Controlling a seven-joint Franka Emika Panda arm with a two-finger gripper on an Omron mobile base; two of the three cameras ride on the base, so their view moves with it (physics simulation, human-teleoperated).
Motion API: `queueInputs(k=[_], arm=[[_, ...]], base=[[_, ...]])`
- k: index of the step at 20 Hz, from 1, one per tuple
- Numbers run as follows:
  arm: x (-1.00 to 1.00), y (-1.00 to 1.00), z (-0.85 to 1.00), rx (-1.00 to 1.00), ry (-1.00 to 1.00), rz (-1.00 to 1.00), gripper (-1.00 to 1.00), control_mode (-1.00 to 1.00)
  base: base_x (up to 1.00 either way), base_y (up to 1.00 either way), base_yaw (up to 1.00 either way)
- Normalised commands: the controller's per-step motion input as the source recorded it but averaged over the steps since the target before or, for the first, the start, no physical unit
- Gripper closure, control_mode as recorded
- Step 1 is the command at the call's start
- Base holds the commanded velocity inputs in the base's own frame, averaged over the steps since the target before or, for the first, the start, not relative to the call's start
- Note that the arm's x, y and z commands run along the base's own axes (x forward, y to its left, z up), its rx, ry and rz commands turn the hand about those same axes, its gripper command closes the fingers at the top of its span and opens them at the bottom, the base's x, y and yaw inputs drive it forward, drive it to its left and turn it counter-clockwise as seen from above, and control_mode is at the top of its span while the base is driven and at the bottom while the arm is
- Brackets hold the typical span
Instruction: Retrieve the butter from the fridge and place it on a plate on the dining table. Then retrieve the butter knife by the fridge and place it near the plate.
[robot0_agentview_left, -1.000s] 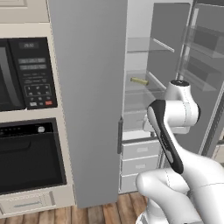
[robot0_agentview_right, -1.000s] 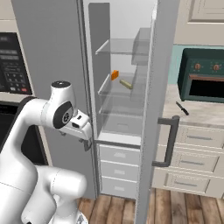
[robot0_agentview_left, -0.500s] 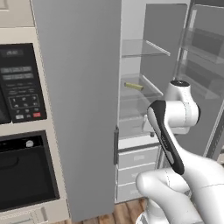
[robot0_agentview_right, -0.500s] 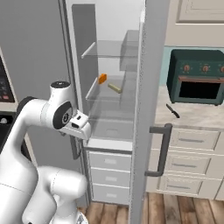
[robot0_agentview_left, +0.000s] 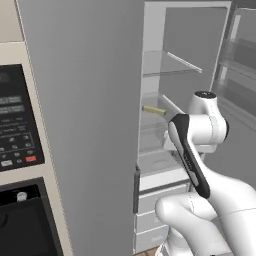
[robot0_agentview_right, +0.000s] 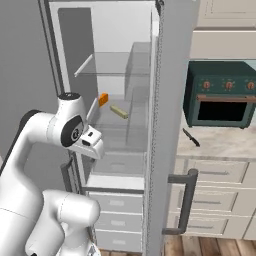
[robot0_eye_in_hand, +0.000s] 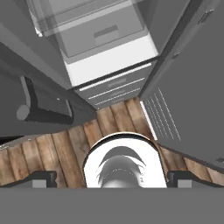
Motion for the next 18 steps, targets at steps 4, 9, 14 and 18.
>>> queueInputs(k=[4,9,14,18], arm=[[0.0,0.0,0.0,0.0,0.0,0.0,-1.0,1.0],[0.0,0.0,0.0,0.0,0.0,0.0,-1.0,1.0],[0.0,0.0,0.0,0.0,0.0,0.0,-1.0,1.0],[0.0,0.0,0.0,0.0,0.0,0.0,-1.0,1.0]], base=[[0.45,-0.2,-0.05],[0.17,-0.34,0.01],[0.18,-0.25,0.01],[0.44,-0.19,0.05]])
